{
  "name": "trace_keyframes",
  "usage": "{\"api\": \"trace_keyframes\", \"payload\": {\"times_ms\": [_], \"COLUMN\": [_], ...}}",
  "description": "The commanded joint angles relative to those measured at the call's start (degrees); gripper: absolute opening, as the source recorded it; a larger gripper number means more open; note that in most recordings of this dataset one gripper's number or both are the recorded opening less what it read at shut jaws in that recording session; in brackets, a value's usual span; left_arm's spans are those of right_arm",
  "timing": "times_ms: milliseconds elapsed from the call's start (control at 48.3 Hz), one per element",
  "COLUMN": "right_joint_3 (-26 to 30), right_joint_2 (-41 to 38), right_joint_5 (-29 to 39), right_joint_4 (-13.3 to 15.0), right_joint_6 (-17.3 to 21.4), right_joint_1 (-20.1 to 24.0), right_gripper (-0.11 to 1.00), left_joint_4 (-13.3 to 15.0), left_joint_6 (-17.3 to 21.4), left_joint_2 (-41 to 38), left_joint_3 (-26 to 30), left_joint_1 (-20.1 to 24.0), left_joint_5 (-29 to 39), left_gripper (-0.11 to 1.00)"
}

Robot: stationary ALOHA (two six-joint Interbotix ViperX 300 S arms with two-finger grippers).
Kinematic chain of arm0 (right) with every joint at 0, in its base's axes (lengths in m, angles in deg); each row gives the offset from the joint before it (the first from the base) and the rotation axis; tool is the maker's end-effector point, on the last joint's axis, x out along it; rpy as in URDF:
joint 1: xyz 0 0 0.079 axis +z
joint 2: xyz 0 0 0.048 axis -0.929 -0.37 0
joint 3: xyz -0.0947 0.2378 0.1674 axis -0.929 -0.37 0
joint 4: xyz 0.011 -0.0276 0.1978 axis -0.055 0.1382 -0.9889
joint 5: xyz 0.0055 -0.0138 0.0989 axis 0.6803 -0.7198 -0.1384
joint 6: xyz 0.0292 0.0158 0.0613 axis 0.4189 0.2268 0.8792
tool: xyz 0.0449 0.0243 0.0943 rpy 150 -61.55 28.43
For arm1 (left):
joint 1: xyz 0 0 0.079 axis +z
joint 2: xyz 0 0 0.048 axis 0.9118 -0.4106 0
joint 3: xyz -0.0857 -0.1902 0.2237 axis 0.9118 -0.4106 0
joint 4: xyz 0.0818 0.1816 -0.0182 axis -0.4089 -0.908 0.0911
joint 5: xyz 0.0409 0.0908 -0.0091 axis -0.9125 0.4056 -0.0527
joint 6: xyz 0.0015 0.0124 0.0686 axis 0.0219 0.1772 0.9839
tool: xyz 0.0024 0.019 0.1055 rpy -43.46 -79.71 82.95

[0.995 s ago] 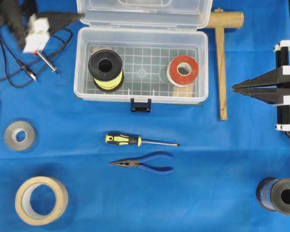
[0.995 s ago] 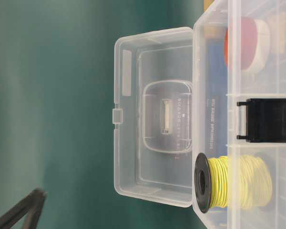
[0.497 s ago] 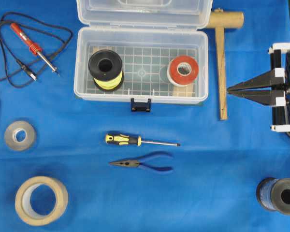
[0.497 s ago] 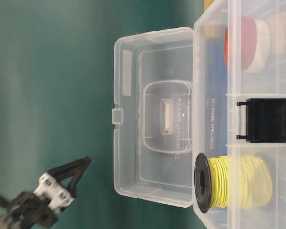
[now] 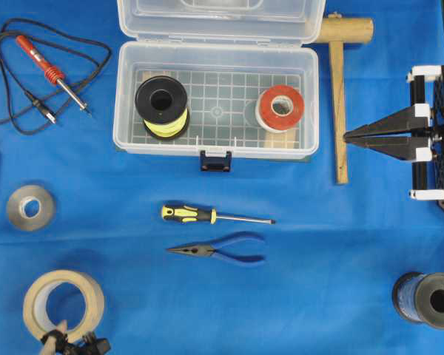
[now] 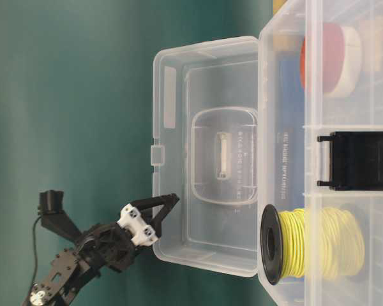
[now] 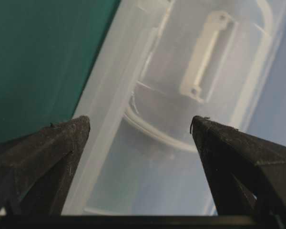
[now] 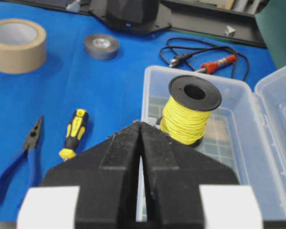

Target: Close the tool box with the left arm.

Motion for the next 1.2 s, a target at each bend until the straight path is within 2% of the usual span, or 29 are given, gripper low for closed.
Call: {"api": "trace_keyframes", "payload": {"times_ms": [0, 249, 497, 746, 1181], "right_joint_3": [0.62, 0.53, 0.35, 0.26, 0.26], "right_joint_2": [-0.62, -1.05, -1.05, -1.05, -1.05], "right_joint_5": [-0.26, -0.26, -0.26, -0.26, -0.26], "right_joint_4": [-0.18, -0.18, -0.09, 0.00, 0.00], "right_joint_6": [0.09, 0.09, 0.09, 0.00, 0.00], "right_joint_1": [-0.44, -0.88, -0.88, -0.88, -0.97], "right_gripper": [0.00, 0.00, 0.00, 0.00, 0.00], "left_joint_4": [0.18, 0.26, 0.18, 0.26, 1.14], "left_joint_6": [-0.53, -1.05, -1.67, -5.27, -5.63], "left_joint_2": [0.53, 1.85, 5.36, 9.23, 16.70], "left_joint_3": [0.88, -0.35, -0.44, -1.76, -9.67], "left_joint_1": [-0.26, -2.29, -6.77, -10.72, -19.69], "left_joint_5": [0.18, 3.34, 7.65, 13.89, 15.56], "left_gripper": [0.92, 0.92, 0.92, 0.92, 0.92]}}
